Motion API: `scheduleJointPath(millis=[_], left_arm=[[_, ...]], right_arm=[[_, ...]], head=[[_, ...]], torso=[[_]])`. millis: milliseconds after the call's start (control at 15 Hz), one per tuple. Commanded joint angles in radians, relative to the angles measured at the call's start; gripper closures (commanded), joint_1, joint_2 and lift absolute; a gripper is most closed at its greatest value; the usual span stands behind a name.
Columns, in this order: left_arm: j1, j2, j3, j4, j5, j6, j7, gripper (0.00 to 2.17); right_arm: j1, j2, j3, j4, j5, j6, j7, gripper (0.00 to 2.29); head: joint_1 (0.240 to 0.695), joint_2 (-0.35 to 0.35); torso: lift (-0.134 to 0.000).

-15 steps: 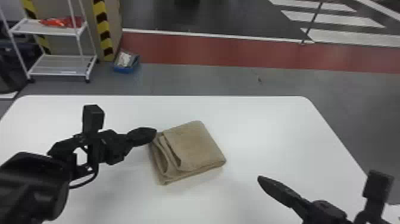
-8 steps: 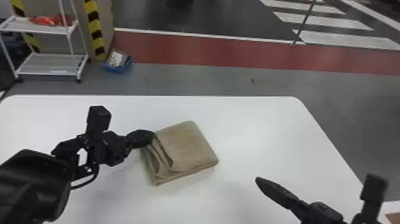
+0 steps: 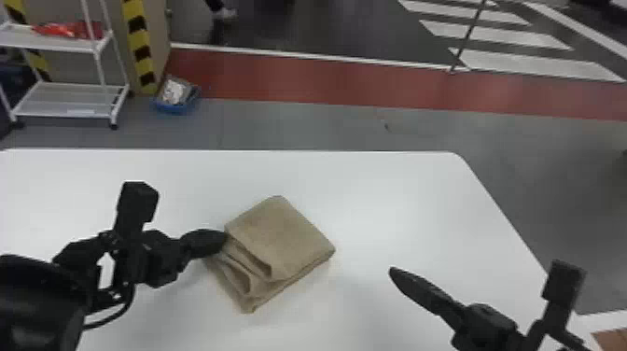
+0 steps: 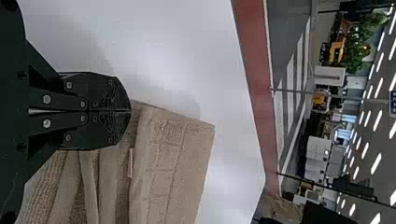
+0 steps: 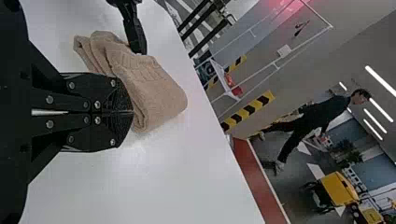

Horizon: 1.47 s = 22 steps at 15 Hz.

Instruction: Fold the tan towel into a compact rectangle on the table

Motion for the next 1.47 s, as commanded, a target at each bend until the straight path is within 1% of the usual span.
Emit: scheduleJointPath(millis=[0,133,200,400,533,800,1067,1200,1400], left_arm=[[0.045,0.009,0.030,-0.062,-0.001,0.067,0.001,1.39],[0.073,0.015,0.043,-0.097,0.002,0.092,0.001,1.39],[0.097,0.020,0.071,-0.124,0.002,0.116,0.000,1.39],[0.152,0.023,0.117,-0.202,0.009,0.172,0.000,1.39],[0.186,0.023,0.148,-0.232,0.017,0.172,-0.002,1.39],[0.209,0.023,0.160,-0.255,0.019,0.193,-0.002,1.39],[0.231,0.021,0.158,-0.298,0.026,0.224,-0.002,1.39],[0.245,0.023,0.166,-0.323,0.048,0.267,-0.013,1.39],[0.271,0.023,0.166,-0.343,0.045,0.279,-0.017,1.39]], right_arm=[[-0.046,-0.003,0.020,0.037,0.024,0.005,-0.014,1.60],[-0.114,-0.005,0.052,0.085,0.085,0.036,-0.026,1.60],[-0.151,-0.009,0.073,0.116,0.120,0.045,-0.030,1.60],[-0.257,-0.015,0.135,0.209,0.188,0.104,-0.037,1.60],[-0.293,-0.017,0.181,0.255,0.202,0.122,-0.043,1.60],[-0.336,-0.020,0.285,0.321,0.209,0.122,-0.067,1.60],[-0.396,-0.020,0.360,0.384,0.216,0.097,-0.115,1.60],[-0.451,-0.021,0.388,0.435,0.222,0.091,-0.126,1.60],[-0.533,-0.025,0.422,0.502,0.239,0.091,-0.158,1.60]], head=[[0.695,-0.190],[0.695,-0.174],[0.695,-0.168],[0.695,-0.134],[0.695,-0.112],[0.695,-0.044],[0.695,0.015],[0.695,0.025],[0.695,0.036]], torso=[[-0.124],[-0.124],[-0.124],[-0.124],[-0.124],[-0.124],[-0.124],[-0.124],[-0.124]])
